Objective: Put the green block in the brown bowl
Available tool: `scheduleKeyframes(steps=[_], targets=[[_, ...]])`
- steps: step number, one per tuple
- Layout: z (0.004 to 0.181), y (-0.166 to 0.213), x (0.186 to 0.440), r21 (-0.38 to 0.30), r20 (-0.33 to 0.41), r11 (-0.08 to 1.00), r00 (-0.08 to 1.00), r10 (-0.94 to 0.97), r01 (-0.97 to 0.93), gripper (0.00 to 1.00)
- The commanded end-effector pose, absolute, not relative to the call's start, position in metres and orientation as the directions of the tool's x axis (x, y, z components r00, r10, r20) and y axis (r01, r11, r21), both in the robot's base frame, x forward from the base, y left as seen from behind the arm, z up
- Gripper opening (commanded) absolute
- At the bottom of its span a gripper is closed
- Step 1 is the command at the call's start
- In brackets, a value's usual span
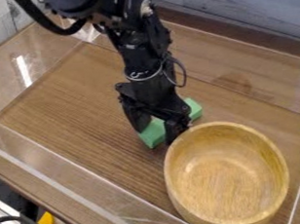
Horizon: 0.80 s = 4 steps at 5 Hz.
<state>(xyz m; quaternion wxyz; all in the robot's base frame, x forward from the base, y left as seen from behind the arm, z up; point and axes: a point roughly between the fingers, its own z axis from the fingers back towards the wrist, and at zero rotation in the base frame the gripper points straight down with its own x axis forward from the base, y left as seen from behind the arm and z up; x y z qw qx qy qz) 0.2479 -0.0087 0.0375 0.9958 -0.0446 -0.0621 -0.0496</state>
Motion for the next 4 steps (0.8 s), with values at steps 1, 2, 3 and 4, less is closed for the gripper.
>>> scheduleKeyframes(steps=[1,2,3,4], targets=[[0.046,-0.009,0.258,-0.075,0.165,0.991,0.982,-0.095,0.108,0.0],[0.052,-0.009,0.258,-0.07,0.153,0.991,0.983,-0.1,0.112,0.0],[0.068,-0.007,0.261,-0.062,0.139,0.992,0.985,-0.101,0.111,0.0],[0.087,-0.003,0.264,-0.058,0.128,0.992,0.986,-0.105,0.113,0.0]])
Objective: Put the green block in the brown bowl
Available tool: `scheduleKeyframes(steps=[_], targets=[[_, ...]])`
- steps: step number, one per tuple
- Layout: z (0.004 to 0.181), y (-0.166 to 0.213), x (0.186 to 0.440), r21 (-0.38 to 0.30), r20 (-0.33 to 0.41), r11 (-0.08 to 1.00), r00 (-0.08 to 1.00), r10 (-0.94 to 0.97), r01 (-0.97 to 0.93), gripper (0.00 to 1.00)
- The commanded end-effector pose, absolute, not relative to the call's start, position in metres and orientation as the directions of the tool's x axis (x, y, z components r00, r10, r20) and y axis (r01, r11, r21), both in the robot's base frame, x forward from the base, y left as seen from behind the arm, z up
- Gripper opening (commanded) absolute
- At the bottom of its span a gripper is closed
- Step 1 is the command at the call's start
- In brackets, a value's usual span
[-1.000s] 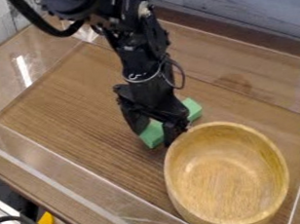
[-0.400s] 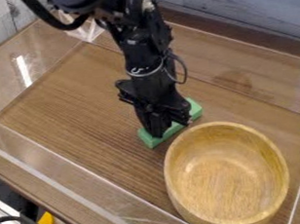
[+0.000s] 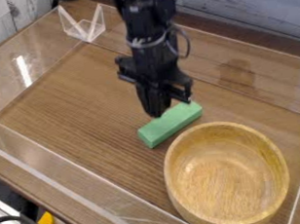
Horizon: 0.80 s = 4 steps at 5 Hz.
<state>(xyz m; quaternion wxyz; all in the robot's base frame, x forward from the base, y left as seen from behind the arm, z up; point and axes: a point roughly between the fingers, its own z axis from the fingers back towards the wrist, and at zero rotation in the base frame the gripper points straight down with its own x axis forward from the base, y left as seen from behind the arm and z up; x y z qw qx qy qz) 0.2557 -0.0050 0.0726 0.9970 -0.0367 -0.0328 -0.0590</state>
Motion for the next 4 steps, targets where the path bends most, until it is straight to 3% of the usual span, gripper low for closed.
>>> scheduleKeyframes(steps=[1,2,4], targets=[[0.109,0.002,0.269,-0.061,0.13,0.991,0.986,-0.107,0.116,0.0],[0.1,0.002,0.268,-0.052,0.144,0.987,0.98,-0.14,0.149,1.0],[0.085,0.002,0.266,-0.044,0.154,0.987,0.977,-0.146,0.154,1.0]])
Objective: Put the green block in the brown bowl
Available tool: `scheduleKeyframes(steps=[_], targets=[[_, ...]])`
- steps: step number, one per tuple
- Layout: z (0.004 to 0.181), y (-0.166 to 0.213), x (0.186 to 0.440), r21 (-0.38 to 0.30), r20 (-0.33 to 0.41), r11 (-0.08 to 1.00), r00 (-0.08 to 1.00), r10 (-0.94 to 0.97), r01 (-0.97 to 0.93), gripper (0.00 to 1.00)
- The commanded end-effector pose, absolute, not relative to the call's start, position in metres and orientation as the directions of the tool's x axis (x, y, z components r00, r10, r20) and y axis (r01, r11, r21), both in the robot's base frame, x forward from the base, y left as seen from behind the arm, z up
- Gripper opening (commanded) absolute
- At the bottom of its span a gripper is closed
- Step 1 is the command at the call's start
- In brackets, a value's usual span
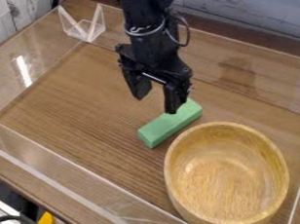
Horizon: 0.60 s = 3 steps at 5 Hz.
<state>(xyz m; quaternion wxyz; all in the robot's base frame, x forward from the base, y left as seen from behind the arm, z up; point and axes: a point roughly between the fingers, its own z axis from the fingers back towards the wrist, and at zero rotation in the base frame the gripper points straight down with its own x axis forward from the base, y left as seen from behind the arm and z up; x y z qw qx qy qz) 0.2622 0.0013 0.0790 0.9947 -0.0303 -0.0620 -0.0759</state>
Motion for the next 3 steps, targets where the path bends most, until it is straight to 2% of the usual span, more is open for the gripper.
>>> scheduleKeyframes(steps=[1,3], targets=[[0.079,0.003,0.265,-0.039,0.156,0.987,0.977,-0.149,0.157,1.0],[0.062,0.004,0.264,-0.033,0.161,0.987,0.976,-0.149,0.157,1.0]])
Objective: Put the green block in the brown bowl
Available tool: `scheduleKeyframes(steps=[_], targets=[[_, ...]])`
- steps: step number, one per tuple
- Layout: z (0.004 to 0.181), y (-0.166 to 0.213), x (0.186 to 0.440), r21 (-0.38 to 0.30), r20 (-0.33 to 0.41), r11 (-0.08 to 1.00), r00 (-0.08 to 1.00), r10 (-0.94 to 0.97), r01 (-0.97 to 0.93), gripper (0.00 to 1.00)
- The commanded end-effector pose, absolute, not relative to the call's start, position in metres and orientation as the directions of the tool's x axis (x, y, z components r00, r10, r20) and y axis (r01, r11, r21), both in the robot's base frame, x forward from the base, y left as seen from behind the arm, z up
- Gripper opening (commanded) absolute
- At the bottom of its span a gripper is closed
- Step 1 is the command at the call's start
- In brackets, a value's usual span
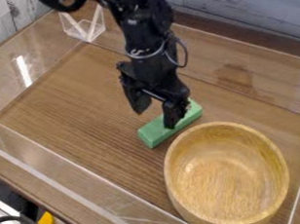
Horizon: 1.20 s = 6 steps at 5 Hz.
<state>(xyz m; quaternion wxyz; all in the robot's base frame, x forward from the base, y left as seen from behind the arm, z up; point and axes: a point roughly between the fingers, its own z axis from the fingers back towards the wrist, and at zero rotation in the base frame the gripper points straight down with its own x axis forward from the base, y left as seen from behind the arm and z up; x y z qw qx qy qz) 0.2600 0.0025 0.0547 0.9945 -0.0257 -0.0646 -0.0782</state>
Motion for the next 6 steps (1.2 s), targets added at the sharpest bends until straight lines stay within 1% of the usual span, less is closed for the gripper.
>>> scheduleKeyframes(steps=[1,2,3,4,5,6], targets=[[0.053,0.005,0.264,-0.032,0.162,0.987,0.976,-0.148,0.155,1.0],[0.045,0.006,0.264,-0.03,0.163,0.988,0.976,-0.146,0.153,1.0],[0.041,0.007,0.265,-0.029,0.162,0.988,0.976,-0.145,0.152,0.0],[0.048,0.008,0.265,-0.029,0.153,0.988,0.977,-0.147,0.153,0.0],[0.063,0.008,0.266,-0.028,0.148,0.988,0.978,-0.148,0.153,0.0],[0.086,0.012,0.27,-0.033,0.147,0.988,0.979,-0.143,0.149,0.0]])
